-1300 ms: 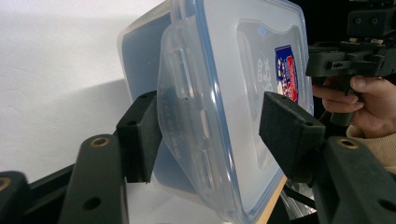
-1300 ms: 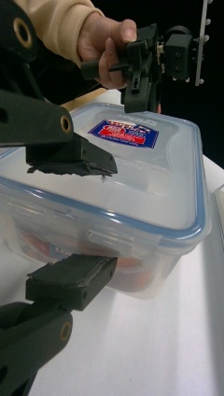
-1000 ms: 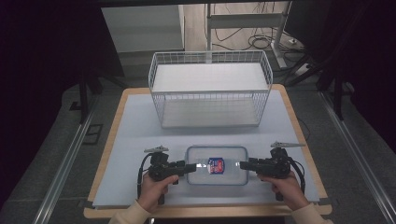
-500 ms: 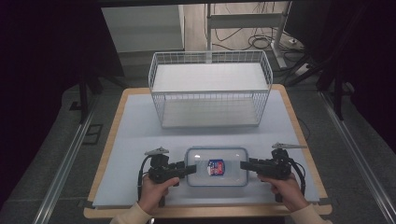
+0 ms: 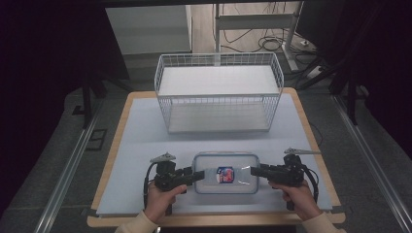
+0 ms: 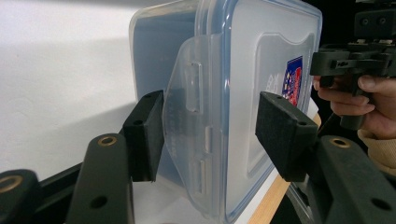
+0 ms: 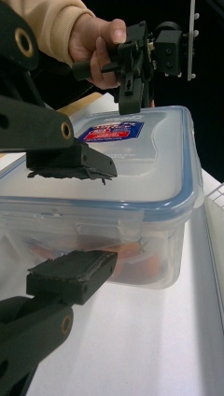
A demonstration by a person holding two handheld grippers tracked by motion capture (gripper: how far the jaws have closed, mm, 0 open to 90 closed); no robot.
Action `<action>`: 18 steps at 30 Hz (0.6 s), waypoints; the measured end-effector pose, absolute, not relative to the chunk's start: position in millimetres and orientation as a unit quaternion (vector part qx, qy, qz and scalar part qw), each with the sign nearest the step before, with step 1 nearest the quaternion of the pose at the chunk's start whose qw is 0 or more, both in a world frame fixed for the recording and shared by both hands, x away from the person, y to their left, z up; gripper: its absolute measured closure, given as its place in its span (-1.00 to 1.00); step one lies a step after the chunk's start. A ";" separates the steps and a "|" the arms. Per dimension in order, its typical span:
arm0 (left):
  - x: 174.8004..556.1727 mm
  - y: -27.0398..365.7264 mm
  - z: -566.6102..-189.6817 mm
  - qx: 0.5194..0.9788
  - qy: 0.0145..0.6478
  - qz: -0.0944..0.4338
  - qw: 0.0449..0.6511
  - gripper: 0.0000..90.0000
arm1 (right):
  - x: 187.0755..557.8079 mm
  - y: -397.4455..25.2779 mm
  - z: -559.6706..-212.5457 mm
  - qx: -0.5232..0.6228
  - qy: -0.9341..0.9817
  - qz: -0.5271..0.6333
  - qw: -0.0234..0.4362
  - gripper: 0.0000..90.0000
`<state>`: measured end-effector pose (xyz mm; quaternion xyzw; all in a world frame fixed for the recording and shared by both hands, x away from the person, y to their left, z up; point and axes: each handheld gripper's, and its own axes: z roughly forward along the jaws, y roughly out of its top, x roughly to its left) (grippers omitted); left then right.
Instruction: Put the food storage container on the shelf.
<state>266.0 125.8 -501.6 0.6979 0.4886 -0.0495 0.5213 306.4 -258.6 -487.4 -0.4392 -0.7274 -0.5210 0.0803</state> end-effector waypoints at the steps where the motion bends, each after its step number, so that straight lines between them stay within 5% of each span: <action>1: 266.1 125.7 -501.1 0.697 0.489 -0.049 0.522 -0.02 | 306.5 -258.7 -487.0 -0.439 -0.727 -0.522 0.080 0.20; 18: 267.5 125.5 -486.5 0.699 0.476 -0.024 0.533 -0.01 | 308.4 -258.9 -476.8 -0.434 -0.717 -0.541 0.068 0.20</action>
